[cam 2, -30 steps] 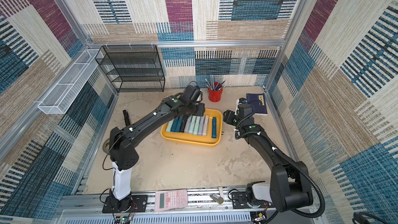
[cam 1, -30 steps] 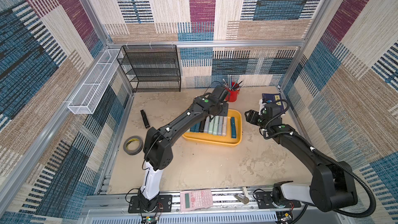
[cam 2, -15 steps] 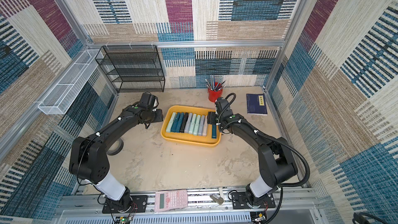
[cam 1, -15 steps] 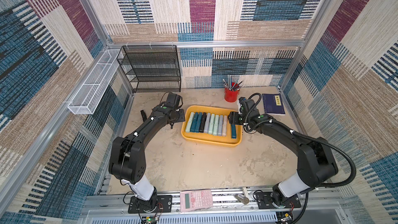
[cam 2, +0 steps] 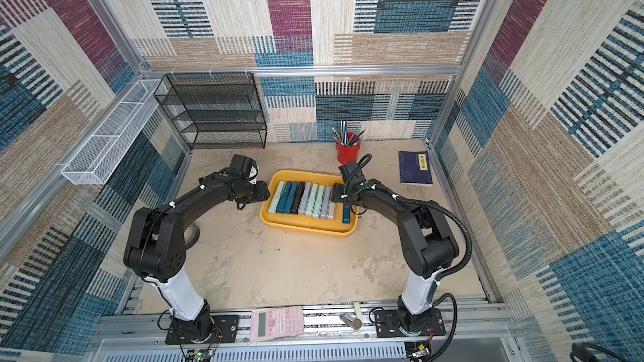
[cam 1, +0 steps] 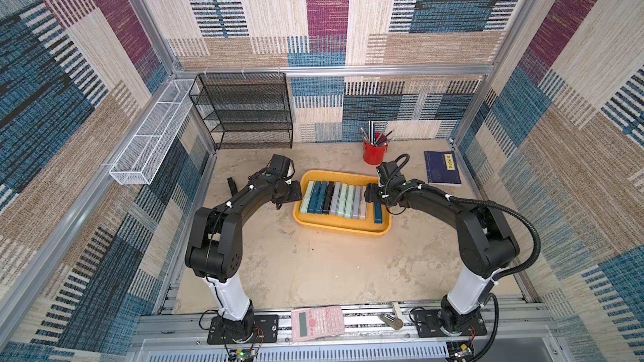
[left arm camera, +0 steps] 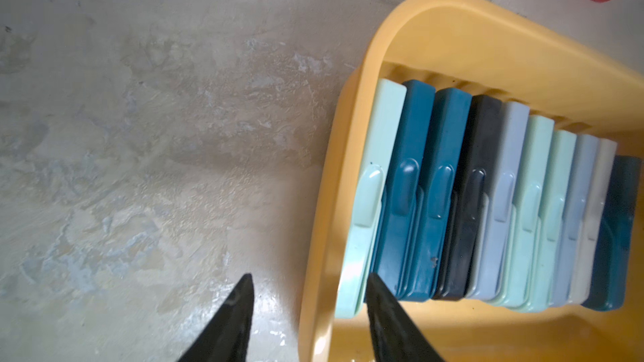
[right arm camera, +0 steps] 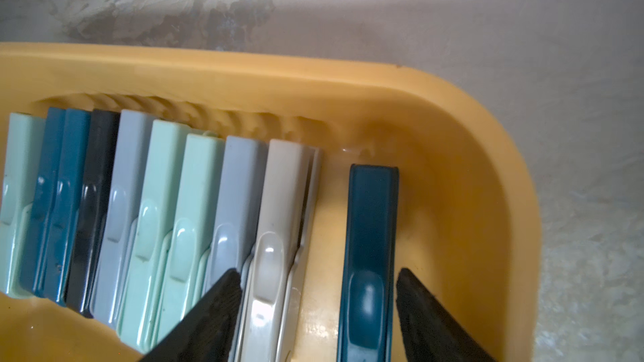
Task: Put the pruning pliers into the storage box
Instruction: Adjust the pruning pliers in the storage box.
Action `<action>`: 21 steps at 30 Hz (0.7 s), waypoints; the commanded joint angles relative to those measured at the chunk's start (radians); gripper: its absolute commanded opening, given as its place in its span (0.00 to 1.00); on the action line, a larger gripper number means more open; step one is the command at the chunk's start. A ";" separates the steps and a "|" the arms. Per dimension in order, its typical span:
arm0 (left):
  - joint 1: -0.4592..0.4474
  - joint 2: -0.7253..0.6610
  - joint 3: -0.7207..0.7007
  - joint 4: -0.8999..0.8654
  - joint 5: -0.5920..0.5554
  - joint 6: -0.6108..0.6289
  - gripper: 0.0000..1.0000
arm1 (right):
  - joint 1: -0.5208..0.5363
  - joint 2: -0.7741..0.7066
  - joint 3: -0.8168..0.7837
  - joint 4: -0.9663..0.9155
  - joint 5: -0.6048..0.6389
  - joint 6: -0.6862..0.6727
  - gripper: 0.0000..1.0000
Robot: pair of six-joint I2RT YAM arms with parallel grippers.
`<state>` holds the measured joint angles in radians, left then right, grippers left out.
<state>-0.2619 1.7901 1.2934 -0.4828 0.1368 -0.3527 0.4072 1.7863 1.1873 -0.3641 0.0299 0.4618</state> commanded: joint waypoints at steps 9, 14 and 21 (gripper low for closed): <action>0.012 0.041 0.024 0.025 0.057 0.040 0.50 | 0.005 0.049 0.037 -0.051 0.116 0.122 0.73; 0.015 0.064 0.035 0.017 0.063 0.042 0.48 | 0.006 0.073 0.031 -0.035 0.081 0.165 0.74; 0.016 0.061 0.023 0.033 0.103 0.031 0.46 | 0.007 0.082 0.024 0.025 -0.014 0.191 0.72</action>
<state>-0.2462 1.8561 1.3174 -0.4606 0.2131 -0.3374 0.4145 1.8656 1.2121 -0.3450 0.0513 0.6273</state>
